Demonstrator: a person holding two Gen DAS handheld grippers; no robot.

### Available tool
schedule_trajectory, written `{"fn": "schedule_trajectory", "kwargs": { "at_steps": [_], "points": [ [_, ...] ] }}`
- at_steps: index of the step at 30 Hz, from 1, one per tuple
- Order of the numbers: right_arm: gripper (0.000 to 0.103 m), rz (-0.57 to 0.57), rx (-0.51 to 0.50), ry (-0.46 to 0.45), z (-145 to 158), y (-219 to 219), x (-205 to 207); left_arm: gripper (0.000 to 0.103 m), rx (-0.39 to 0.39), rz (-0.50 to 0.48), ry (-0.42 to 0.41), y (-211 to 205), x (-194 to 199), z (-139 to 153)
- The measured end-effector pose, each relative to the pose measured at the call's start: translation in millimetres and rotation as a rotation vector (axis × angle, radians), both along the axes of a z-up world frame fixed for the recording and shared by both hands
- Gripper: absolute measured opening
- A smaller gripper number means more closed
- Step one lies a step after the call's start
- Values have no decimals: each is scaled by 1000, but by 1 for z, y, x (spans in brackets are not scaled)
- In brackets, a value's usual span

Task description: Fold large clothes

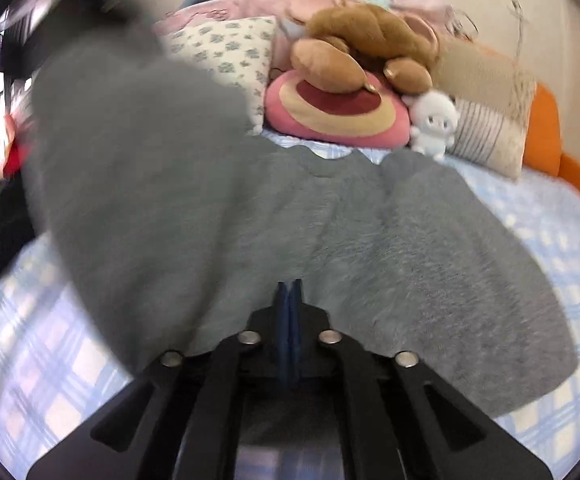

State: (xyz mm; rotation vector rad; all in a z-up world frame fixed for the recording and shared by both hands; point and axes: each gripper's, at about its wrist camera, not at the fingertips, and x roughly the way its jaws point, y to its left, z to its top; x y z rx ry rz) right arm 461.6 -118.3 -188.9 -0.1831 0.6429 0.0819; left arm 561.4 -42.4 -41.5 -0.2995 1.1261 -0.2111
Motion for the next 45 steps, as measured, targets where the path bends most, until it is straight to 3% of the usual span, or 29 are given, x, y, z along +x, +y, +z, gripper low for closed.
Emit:
{"fn": "schedule_trajectory", "kwargs": {
  "at_steps": [6,9,13,17,21,25,28,30,31,33,35,38,41,45],
  "points": [
    [2,-3,-161,-6,5,-1,-24,21,238,-143,-72,-124,-7,15],
    [2,-20,-162,7,2,-14,-31,20,303,-236,-93,-184,-17,12],
    [2,-35,-126,41,-4,-27,-37,20,429,-365,-35,-256,-27,-12],
    [2,-25,-118,65,-7,-28,-42,21,626,-396,30,-299,-33,-49],
    [2,-34,-113,74,-9,-29,-40,21,707,-380,45,-320,-43,-73],
    [2,-37,-112,83,-12,-29,-40,25,843,-411,12,-344,-61,-105],
    [2,-40,-117,94,-15,-28,-38,41,950,-458,-22,-361,-73,-129],
    [2,-41,-127,97,-16,-27,-38,79,1006,-518,-29,-374,-83,-144],
    [2,-42,-135,94,-17,-26,-39,83,1022,-554,-37,-381,-91,-149],
    [2,-44,-143,90,-17,-26,-40,85,1008,-564,-50,-384,-97,-146],
    [2,-44,-150,91,-18,-25,-40,85,898,-550,-44,-378,-96,-127],
    [2,-40,-147,90,-17,-25,-41,85,667,-519,-27,-359,-88,-82],
    [2,-13,-70,103,-12,-37,-42,85,463,-491,-40,-330,-82,-28],
    [2,33,34,117,2,-59,-61,89,294,-422,-88,-277,-66,34]
  ]
}}
